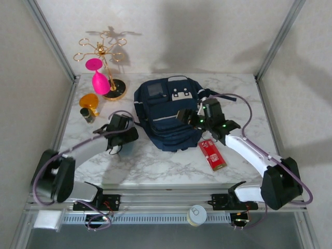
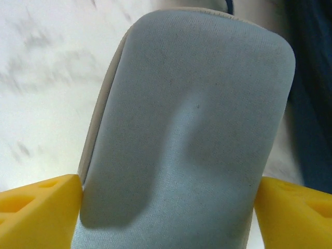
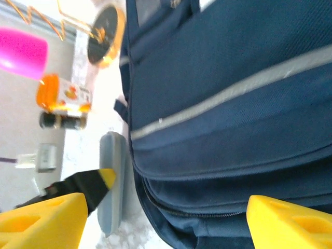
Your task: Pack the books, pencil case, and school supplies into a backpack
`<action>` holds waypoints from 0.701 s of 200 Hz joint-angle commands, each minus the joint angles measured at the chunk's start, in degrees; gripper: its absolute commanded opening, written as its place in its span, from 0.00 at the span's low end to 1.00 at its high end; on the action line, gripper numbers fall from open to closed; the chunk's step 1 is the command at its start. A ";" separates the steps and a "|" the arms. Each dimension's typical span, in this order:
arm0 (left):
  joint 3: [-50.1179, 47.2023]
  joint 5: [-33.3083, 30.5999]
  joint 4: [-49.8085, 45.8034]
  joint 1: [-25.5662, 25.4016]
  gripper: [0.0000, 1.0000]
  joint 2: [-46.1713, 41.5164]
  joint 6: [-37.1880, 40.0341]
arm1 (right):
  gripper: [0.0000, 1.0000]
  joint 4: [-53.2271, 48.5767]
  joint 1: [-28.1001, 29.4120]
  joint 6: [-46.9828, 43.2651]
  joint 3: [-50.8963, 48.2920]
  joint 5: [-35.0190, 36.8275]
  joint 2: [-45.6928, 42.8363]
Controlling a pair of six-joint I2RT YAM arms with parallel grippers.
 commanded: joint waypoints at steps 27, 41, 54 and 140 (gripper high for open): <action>-1.82 2.59 -0.97 5.44 0.89 -11.28 -9.17 | 0.73 -2.43 16.55 3.45 9.54 3.88 11.17; -0.39 6.06 -1.45 6.80 0.89 -8.25 -7.69 | 0.74 -1.58 20.52 3.59 12.33 4.01 15.17; 0.36 6.43 -2.59 6.98 0.89 -6.45 -6.70 | 0.73 -1.18 22.53 3.95 14.76 2.22 19.07; -11.44 13.22 9.47 12.61 0.35 -4.71 -6.83 | 0.65 5.84 26.06 9.38 24.06 -3.05 39.10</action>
